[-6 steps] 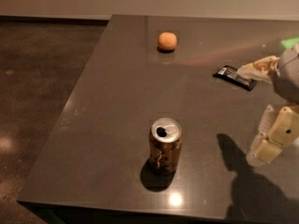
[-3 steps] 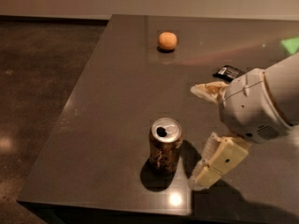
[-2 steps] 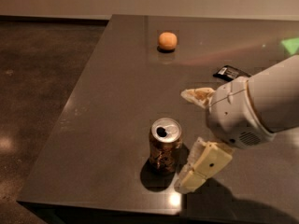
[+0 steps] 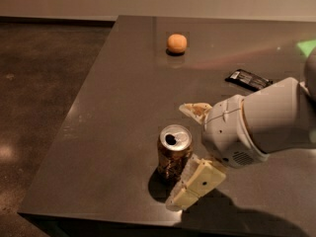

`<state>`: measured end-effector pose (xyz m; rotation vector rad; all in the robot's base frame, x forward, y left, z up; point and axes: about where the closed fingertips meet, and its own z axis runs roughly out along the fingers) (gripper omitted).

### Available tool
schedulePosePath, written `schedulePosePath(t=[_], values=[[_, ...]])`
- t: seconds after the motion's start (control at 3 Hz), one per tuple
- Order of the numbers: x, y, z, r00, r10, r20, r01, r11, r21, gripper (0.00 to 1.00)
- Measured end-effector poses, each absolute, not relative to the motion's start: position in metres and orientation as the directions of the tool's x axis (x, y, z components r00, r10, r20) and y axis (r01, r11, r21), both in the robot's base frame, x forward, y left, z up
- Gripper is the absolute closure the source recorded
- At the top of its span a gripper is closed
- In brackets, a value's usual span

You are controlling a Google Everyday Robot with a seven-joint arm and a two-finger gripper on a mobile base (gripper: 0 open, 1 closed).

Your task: Knock orange can over

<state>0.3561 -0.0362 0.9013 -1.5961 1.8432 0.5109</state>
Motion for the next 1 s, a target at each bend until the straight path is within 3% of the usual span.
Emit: schedulePosePath(t=[0.33, 1.0], values=[[0.3567, -0.0308, 0.8995, -0.061, -0.703, -0.708, -0.972, 0.203, -0.117, 0.12], [0.3619, -0.0317, 0.9040, -0.073, -0.675, -0.734, -0.972, 0.213, -0.100, 0.57]])
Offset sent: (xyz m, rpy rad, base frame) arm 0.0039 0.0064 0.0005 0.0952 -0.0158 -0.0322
